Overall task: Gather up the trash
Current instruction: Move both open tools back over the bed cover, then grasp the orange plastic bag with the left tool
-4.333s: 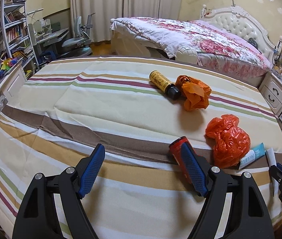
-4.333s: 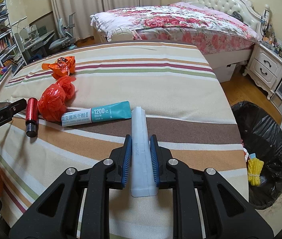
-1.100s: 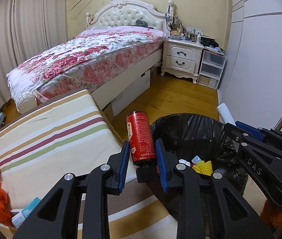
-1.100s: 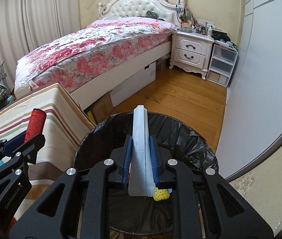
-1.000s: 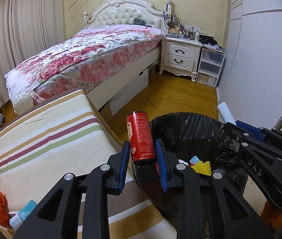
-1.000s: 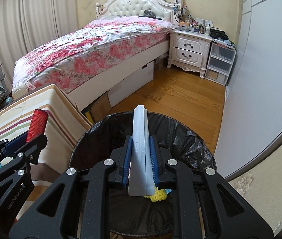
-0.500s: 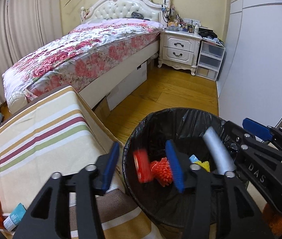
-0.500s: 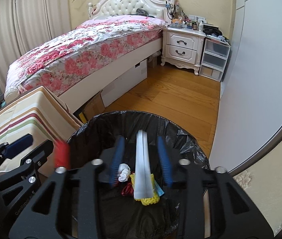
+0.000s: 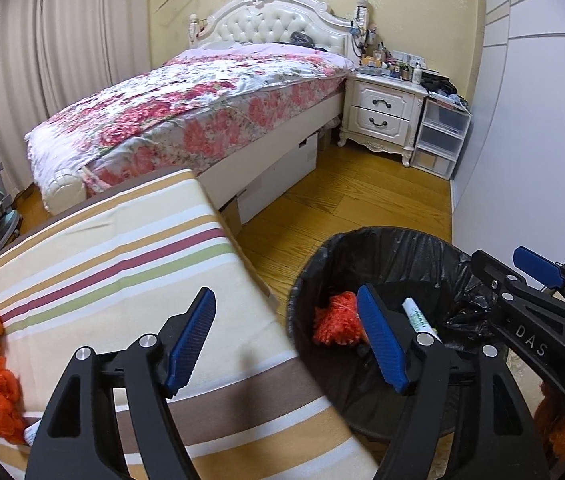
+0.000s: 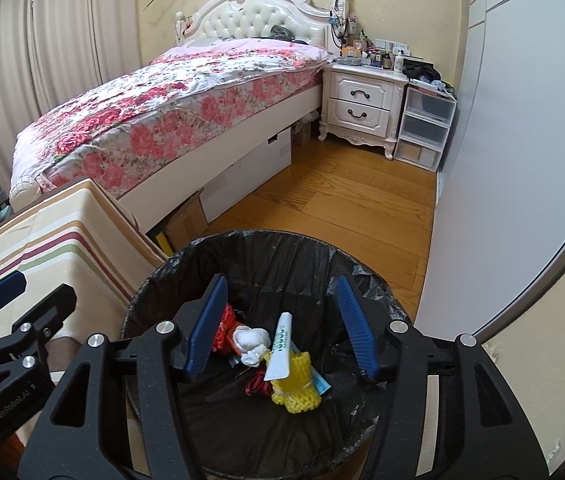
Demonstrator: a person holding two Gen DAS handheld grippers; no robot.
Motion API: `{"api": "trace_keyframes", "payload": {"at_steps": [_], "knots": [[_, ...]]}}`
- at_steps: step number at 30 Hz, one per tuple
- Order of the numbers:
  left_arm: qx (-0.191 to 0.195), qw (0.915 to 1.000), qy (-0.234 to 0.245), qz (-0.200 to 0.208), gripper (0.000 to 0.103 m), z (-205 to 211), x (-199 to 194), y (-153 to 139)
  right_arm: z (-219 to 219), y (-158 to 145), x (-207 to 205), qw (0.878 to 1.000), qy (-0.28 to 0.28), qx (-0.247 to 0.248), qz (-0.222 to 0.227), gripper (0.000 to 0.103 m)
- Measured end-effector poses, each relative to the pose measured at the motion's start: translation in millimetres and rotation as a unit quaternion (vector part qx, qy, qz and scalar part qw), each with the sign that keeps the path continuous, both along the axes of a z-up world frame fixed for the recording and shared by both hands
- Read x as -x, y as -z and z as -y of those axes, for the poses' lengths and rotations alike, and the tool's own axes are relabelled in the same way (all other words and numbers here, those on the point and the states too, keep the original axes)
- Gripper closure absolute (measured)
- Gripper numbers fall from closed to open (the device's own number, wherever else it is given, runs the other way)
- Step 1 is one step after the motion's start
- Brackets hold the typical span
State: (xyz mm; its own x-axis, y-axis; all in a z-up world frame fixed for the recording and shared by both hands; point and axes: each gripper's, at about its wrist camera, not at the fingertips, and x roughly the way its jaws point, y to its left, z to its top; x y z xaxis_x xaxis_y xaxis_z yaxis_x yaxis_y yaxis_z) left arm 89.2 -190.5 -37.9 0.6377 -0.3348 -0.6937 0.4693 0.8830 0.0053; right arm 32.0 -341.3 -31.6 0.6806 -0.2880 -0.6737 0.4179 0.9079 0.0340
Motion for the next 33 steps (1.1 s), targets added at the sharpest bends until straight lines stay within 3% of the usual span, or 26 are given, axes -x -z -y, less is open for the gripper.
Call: {"api": "trace_keyframes", "payload": {"at_steps": [11,23,28,33], "knots": [[-0.017,0.9959,-0.086,0.022,0.03,-79,16,-10,-50,-4,0,0.998,-0.067,-0.017,-0.003,0.042],[-0.024,0.9808,-0.193,0.016,0.03,-175,19,-4,-129,-5,-8,0.988,-0.154,-0.008,-0.014,0.042],[-0.034,0.9741,-0.222,0.026,0.027,-198,19,-3,-157,-4,-12,0.983,-0.183,-0.002,-0.02,0.041],[-0.022,0.9738,-0.225,0.025,0.027,-210,20,-3,-177,0,-12,0.979,-0.202,0.003,-0.028,0.04]]}}
